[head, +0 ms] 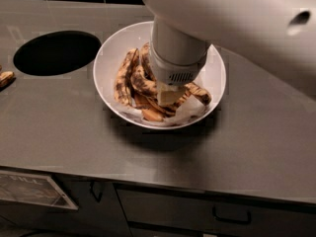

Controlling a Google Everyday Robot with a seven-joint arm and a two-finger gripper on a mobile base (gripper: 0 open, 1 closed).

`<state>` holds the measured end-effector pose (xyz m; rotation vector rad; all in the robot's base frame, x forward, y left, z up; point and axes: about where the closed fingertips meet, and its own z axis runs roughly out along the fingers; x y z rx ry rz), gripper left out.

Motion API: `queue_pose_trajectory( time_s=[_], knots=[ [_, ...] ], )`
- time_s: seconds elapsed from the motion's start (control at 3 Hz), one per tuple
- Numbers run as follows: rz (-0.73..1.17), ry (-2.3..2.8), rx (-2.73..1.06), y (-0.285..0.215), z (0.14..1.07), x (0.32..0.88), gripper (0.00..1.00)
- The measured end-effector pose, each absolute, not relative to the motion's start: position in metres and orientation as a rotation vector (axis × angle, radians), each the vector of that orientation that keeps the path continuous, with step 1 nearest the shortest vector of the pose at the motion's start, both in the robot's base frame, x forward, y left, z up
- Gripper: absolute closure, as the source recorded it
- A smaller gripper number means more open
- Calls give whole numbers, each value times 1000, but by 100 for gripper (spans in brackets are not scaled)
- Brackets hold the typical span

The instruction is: Pick banana from white bowl

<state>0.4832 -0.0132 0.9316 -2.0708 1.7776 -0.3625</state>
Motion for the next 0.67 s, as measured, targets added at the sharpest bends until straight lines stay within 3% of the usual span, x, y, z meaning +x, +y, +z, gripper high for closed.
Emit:
queue_pose_trajectory(
  time_s=[0.33,0.67],
  knots=[
    [-354,1775,-2078,-13,930,484,56],
    [-333,1776,-2088,-13,926,486,75]
  ],
)
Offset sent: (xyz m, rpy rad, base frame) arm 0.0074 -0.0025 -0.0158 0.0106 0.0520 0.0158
